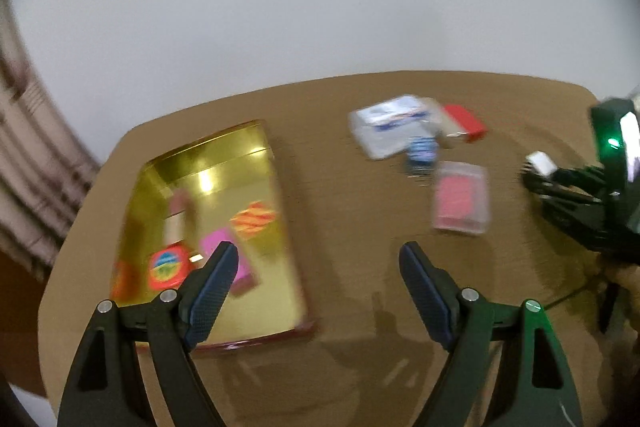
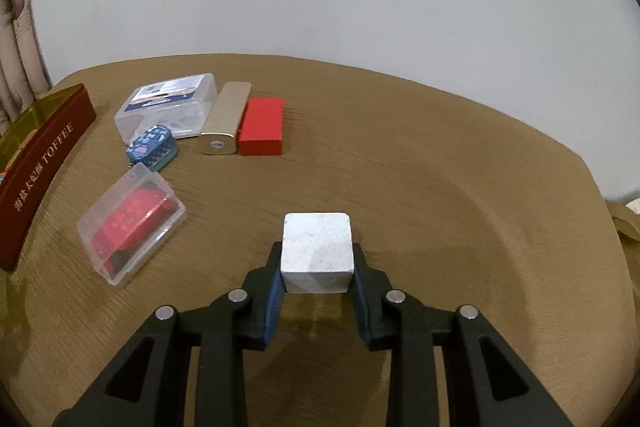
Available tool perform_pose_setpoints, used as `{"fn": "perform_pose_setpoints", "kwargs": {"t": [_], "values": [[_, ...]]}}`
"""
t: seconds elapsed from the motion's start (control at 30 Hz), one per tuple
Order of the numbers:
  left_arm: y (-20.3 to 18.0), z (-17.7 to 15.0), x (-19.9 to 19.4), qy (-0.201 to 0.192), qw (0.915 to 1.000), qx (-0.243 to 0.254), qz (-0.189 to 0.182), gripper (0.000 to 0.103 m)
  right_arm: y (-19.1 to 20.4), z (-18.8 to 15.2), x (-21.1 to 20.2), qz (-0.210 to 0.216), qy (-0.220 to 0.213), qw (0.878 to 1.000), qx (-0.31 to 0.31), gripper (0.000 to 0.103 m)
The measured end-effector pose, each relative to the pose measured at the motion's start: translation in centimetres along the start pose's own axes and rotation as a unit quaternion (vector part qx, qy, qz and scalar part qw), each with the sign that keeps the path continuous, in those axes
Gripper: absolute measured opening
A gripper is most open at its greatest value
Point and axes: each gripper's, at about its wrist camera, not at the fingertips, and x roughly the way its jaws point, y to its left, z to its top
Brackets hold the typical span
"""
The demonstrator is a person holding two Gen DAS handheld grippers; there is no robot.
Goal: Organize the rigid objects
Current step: 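Grasp the clear case with red contents with the left tool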
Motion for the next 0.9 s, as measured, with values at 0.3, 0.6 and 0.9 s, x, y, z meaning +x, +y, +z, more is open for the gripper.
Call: {"fn": "perform_pose_setpoints", "kwargs": {"t": [0.3,0.6,0.9], "values": [[-7.0,1.8,4.0,0.023,0.996,0.05,-0.071,0.081,-0.6,0.1,0.4,0.015,0.0,1.0,0.013,0.03],[-8.9,3.0,8.4,0.052,0.9926,0.046,-0.099,0.081,-0.8,0.1,0.6,0.022,0.001,1.0,0.019,0.03],[-9.0,3.2,11.0,0.081,0.9905,0.012,-0.111,0.054,-1.0,-0.2,0.1,0.024,0.001,0.999,0.023,0.03]]}}
